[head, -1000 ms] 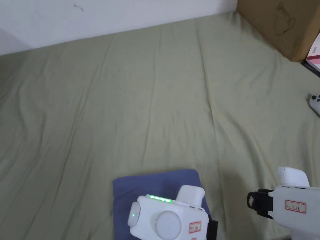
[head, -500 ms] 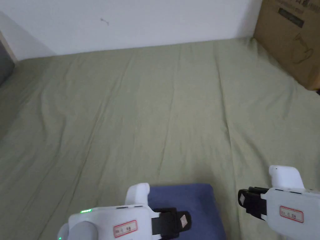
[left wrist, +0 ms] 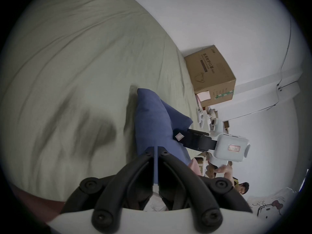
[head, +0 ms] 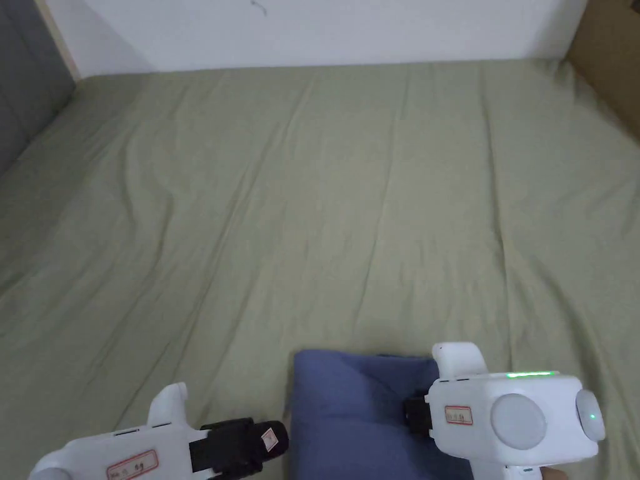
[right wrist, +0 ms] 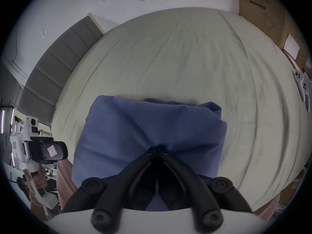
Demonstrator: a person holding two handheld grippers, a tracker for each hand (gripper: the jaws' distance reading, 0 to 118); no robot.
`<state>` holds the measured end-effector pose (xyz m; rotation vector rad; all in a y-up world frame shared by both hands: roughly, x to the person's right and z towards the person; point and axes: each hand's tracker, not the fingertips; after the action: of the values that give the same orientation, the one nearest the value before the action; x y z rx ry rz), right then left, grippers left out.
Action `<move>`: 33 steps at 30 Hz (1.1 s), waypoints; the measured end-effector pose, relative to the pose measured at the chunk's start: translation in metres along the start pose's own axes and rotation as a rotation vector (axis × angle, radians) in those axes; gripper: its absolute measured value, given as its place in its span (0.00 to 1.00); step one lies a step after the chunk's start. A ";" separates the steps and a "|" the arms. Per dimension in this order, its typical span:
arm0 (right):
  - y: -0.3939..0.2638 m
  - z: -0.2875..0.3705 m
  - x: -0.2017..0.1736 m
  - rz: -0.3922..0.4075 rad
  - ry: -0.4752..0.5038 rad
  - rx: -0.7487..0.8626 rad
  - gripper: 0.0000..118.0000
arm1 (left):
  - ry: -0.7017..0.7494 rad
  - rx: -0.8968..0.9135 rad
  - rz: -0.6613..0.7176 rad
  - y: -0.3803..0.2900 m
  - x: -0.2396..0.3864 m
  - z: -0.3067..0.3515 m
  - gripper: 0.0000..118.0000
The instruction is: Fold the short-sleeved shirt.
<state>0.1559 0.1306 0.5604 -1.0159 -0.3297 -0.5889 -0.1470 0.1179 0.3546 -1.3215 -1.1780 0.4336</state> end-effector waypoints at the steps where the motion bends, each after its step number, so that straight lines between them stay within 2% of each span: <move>1: 0.000 0.002 0.001 0.005 0.005 -0.002 0.01 | -0.031 0.003 0.018 0.002 -0.004 -0.004 0.39; 2: 0.000 0.002 0.002 0.012 0.008 -0.004 0.01 | -0.028 -0.012 0.039 0.005 -0.007 -0.008 0.80; 3: 0.000 0.001 0.002 0.018 0.010 -0.005 0.01 | -0.049 -0.036 0.070 0.007 -0.010 -0.015 0.99; 8: -0.002 0.001 0.004 -0.017 0.013 0.006 0.01 | -0.099 -0.071 0.150 0.022 -0.024 -0.049 0.99; 11: -0.003 0.003 0.005 -0.031 0.020 0.008 0.01 | -0.193 -0.092 0.188 0.029 -0.027 -0.069 1.00; 16: -0.003 0.005 0.004 -0.045 0.022 0.006 0.01 | -0.226 -0.163 0.167 0.039 -0.019 -0.100 1.00; 18: -0.004 0.006 0.002 -0.043 0.018 0.005 0.01 | -0.258 -0.199 0.167 0.037 -0.017 -0.111 0.94; 19: -0.003 0.006 0.001 -0.044 0.014 0.005 0.01 | -0.236 -0.207 0.161 0.037 -0.018 -0.116 0.83; 20: -0.003 0.007 0.001 -0.047 0.008 0.005 0.01 | -0.172 -0.233 0.120 0.037 -0.018 -0.118 0.47; 21: -0.003 0.008 0.002 -0.053 0.009 0.006 0.01 | -0.071 -0.247 0.077 0.036 -0.020 -0.120 0.21; 22: -0.002 0.010 0.002 -0.065 0.014 0.007 0.01 | -0.070 -0.252 0.082 0.032 -0.025 -0.123 0.22; 23: -0.002 0.012 0.002 -0.080 0.014 0.002 0.01 | -0.186 -0.254 0.136 0.032 -0.031 -0.121 0.22; 24: -0.001 0.016 -0.001 -0.085 0.009 0.001 0.01 | -0.224 -0.242 0.193 0.035 -0.035 -0.117 0.22; 25: 0.000 0.021 -0.003 -0.082 0.011 0.010 0.01 | -0.203 -0.238 0.190 0.035 -0.033 -0.114 0.22; 27: 0.003 0.031 -0.010 -0.061 -0.004 0.042 0.01 | -0.157 -0.246 0.099 0.041 -0.031 -0.108 0.22; 29: 0.007 0.040 -0.015 -0.055 0.002 0.068 0.01 | -0.144 -0.243 0.097 0.048 -0.031 -0.099 0.22; 33: 0.016 0.048 -0.020 -0.054 0.012 0.100 0.01 | -0.030 -0.206 0.015 0.075 -0.038 -0.051 0.22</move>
<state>0.1498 0.1846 0.5628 -0.9090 -0.3737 -0.6207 -0.0929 0.0811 0.2813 -1.5065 -1.2639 0.3508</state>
